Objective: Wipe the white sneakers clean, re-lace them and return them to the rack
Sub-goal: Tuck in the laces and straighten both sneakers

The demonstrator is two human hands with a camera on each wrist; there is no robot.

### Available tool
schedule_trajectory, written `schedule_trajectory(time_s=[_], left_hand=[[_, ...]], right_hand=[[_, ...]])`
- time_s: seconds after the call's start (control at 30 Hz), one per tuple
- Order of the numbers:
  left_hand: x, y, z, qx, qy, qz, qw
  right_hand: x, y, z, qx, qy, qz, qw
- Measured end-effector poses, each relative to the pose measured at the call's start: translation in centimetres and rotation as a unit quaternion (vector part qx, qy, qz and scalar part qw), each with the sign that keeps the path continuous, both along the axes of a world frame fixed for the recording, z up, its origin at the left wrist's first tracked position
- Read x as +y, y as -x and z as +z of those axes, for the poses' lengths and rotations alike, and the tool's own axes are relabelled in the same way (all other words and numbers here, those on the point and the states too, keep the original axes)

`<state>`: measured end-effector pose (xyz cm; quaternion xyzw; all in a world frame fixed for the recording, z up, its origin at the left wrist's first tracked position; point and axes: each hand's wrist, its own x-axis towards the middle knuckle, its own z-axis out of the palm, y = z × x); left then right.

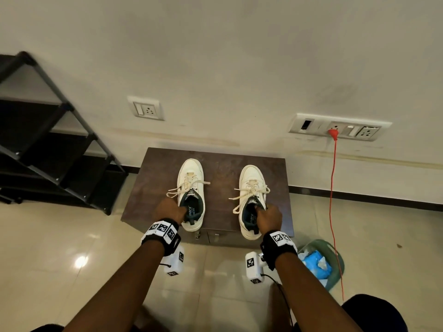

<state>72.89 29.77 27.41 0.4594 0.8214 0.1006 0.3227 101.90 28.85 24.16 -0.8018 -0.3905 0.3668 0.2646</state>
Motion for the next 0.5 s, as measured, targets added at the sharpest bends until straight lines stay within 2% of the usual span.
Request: schedule_trajectory(time_s=[0.07,0.2,0.3,0.5], left_hand=[[0.8,0.9,-2.9,-0.056,0.003,0.011,0.998],[1.1,0.1,-1.0,-0.084,0.003,0.006,0.996],[1.6,-0.1,-1.3,-0.080,-0.003,-0.015,0.997],[2.3,-1.0,-2.2,-0.100,-0.047,-0.005,0.994]], right_hand=[[0.1,0.3,0.1,0.009,-0.019,0.003,1.000],[0.5,2.2,-0.3,0.016,-0.064,0.032,0.997],[1.2,4.1,-0.6,0.033,-0.092,0.055,0.994],[2.8,8.4,-0.9,0.095,-0.124,0.078,0.985]])
